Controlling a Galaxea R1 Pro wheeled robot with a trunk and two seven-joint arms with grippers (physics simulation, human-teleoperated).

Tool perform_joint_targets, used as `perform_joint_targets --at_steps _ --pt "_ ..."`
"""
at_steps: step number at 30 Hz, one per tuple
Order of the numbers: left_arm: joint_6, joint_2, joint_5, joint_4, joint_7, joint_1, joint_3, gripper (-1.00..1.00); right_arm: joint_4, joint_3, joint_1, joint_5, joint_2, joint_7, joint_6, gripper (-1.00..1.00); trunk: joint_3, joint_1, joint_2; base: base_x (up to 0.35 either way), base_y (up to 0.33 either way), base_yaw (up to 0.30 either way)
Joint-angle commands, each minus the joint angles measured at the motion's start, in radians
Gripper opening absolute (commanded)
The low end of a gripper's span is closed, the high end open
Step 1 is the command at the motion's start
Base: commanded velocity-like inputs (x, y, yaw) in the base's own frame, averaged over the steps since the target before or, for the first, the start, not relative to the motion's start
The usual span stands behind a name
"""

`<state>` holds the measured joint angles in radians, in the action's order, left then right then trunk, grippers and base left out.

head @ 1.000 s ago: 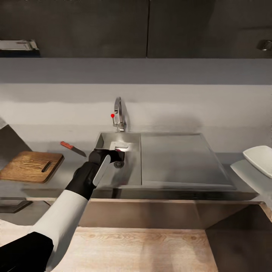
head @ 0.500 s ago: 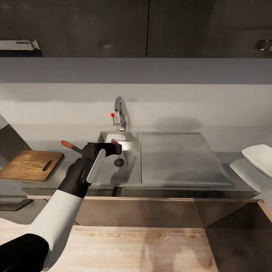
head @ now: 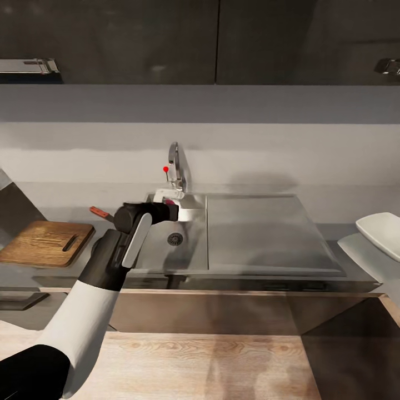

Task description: In the kitchen, take the Vidalia onion out of the sink, dice it on the chopping board with the paring knife, put the diced onion into the bowl on the countertop, then place both the paring knife and the chopping board into the sink.

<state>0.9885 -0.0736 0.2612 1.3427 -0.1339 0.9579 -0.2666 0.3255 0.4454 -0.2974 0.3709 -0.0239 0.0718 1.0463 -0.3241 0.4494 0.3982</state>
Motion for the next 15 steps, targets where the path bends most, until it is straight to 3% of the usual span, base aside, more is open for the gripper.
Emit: perform_joint_targets --at_steps 1,7,9,11,13,15 --pt "0.004 0.0 0.01 0.002 -0.01 0.001 -0.001 -1.0 0.009 0.008 -0.004 0.004 -0.002 0.008 0.001 1.0 -0.002 0.001 0.002 0.0 0.0 0.0" --pt "0.005 0.0 0.01 0.019 -0.01 0.001 0.0 -1.0 0.12 -0.02 -0.009 0.005 -0.01 0.02 0.001 1.0 -0.002 0.001 0.002 0.0 0.0 0.0" --pt "0.006 0.0 0.01 0.028 -0.01 0.001 0.0 -1.0 0.182 -0.055 -0.009 0.004 -0.016 0.03 0.001 1.0 -0.002 0.001 0.002 0.0 0.0 0.0" --pt "0.007 0.0 0.01 0.04 -0.01 0.001 0.0 -1.0 0.296 -0.139 -0.009 0.001 -0.031 0.043 0.001 1.0 -0.002 0.001 0.002 0.0 0.0 0.0" --pt "0.007 0.0 0.01 0.047 -0.01 0.001 0.0 -1.0 0.385 -0.191 -0.009 -0.005 -0.04 0.047 -0.002 1.0 -0.002 0.001 0.002 0.0 0.0 0.0" --pt "0.007 0.0 0.01 0.05 -0.01 0.001 0.0 -1.0 0.426 -0.203 -0.009 -0.011 -0.043 0.047 -0.037 1.0 -0.002 0.001 0.002 0.0 0.0 0.0"
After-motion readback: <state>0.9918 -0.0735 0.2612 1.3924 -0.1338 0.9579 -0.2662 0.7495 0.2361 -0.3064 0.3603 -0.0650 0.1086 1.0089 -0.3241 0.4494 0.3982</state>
